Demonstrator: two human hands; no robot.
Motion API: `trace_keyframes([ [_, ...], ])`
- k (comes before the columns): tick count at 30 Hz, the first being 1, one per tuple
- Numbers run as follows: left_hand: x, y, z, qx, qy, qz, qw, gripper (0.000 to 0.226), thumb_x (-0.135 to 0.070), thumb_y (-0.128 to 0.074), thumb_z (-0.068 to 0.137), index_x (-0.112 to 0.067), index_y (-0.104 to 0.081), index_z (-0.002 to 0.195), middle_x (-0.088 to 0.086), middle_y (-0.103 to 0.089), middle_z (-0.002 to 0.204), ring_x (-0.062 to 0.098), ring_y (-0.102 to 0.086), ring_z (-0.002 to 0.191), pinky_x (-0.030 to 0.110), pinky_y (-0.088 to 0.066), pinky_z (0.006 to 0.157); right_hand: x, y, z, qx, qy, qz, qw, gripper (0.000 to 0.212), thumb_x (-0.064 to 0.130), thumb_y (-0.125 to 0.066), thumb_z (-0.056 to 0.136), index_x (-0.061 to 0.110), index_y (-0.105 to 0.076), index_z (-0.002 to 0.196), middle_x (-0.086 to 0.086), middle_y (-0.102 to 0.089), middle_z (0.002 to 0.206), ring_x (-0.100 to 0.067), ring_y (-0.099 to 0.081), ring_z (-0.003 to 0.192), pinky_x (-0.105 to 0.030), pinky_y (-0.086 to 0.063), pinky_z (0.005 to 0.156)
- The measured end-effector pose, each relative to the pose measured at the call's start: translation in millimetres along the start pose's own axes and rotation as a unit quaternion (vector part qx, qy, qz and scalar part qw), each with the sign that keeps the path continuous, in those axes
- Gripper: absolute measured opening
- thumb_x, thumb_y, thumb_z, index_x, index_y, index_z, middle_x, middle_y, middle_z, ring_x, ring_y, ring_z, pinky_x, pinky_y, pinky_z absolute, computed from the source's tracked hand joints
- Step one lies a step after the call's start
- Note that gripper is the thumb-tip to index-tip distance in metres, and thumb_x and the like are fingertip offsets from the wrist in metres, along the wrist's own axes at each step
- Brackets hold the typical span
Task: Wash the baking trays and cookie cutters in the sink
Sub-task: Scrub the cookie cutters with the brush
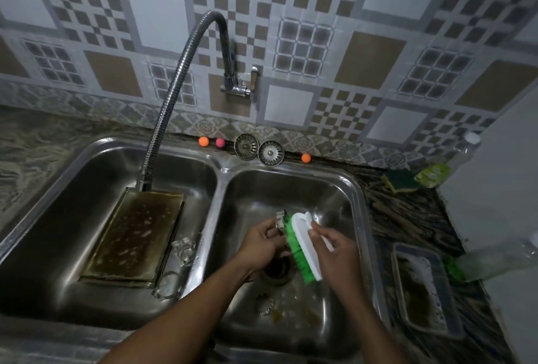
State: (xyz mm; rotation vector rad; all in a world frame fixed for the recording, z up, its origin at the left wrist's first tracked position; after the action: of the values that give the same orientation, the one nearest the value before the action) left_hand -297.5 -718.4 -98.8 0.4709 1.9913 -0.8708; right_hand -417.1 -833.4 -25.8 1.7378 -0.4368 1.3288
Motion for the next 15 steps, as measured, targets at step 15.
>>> trace_keyframes([
  [15,1.6,-2.3,-0.5,0.081,0.06,0.023,0.995,0.046,0.009,-0.063,0.087,-0.013,-0.064,0.128,0.02,-0.07,0.11,0.024,-0.069,0.091,0.035,-0.059,0.073,28.5,10.1,-18.8,-0.123,0.155,-0.093,0.976,0.021,0.015,-0.072,0.087,0.014,-0.075,0.108,0.008,-0.071,0.102,0.009,-0.056,0.095,0.0,-0.04,0.081],
])
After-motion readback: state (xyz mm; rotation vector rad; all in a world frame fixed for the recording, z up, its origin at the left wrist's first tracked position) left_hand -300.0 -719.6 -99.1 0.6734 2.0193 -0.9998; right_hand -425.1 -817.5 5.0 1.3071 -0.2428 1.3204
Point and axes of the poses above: each hand's wrist, its own z-axis towards the middle knuckle, its own y-axis out of the back of the hand, x = y × z, the point moved 9 cm from there along z, towards the middle knuckle
